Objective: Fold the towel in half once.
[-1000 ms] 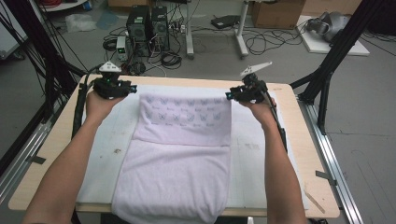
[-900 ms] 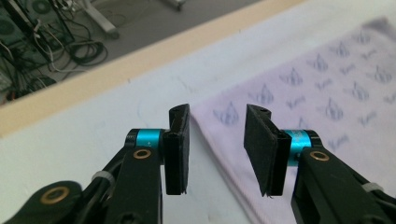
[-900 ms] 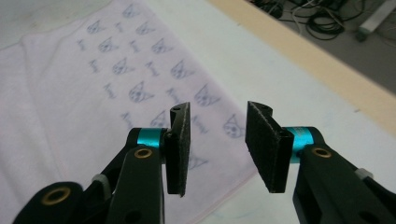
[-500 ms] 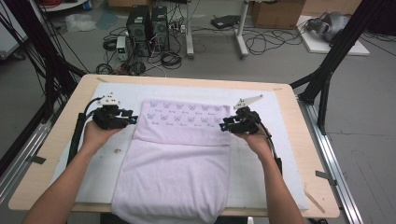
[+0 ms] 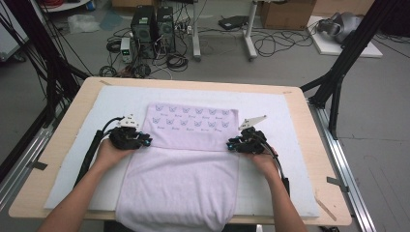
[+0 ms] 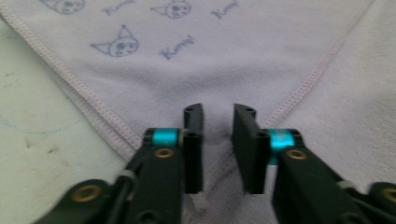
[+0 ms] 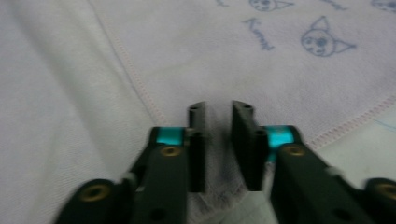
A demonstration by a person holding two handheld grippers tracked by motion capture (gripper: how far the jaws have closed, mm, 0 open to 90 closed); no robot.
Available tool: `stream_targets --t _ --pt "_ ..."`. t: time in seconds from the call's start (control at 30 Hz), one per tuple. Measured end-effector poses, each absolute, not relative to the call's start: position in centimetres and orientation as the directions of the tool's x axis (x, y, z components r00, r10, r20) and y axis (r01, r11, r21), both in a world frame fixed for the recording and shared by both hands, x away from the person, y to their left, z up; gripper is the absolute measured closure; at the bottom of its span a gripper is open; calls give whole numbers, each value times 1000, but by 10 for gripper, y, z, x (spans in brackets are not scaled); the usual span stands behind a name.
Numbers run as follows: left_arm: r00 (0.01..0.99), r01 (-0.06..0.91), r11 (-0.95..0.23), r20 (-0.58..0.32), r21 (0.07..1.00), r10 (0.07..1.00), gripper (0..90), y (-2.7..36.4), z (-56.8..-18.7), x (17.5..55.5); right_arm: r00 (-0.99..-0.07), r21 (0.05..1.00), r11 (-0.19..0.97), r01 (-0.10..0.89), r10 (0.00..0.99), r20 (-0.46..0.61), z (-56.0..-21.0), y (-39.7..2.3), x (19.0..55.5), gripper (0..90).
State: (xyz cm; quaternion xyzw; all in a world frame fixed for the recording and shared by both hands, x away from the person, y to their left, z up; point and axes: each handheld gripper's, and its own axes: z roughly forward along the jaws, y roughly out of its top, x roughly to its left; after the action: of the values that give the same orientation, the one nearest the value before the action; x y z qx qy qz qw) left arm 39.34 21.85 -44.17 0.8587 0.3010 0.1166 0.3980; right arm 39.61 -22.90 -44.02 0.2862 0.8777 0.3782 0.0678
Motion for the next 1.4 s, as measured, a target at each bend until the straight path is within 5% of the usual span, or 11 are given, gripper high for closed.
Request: stream_targets --t 0.1,0.7,1.1,1.17,1.23,1.4 --pt "789 426 -508 -33 749 613 866 218 -441 393 -837 698 565 441 540 91 -439 -226 396 873" --pt "780 401 -383 -91 832 620 880 245 -389 369 -860 799 496 339 508 50 -378 -235 377 880" --pt "828 315 -440 -16 841 561 877 253 -393 275 -916 791 540 287 397 61 -378 -235 296 876" --pt "838 304 -448 -13 841 545 845 253 -399 256 -931 800 531 277 355 87 -385 -236 278 847" --pt "839 304 -471 0 828 543 683 252 -405 251 -931 794 536 286 351 98 -392 -235 272 739" --pt "851 337 -514 -21 789 525 632 247 -424 267 -927 749 586 309 363 99 -421 -220 282 608"
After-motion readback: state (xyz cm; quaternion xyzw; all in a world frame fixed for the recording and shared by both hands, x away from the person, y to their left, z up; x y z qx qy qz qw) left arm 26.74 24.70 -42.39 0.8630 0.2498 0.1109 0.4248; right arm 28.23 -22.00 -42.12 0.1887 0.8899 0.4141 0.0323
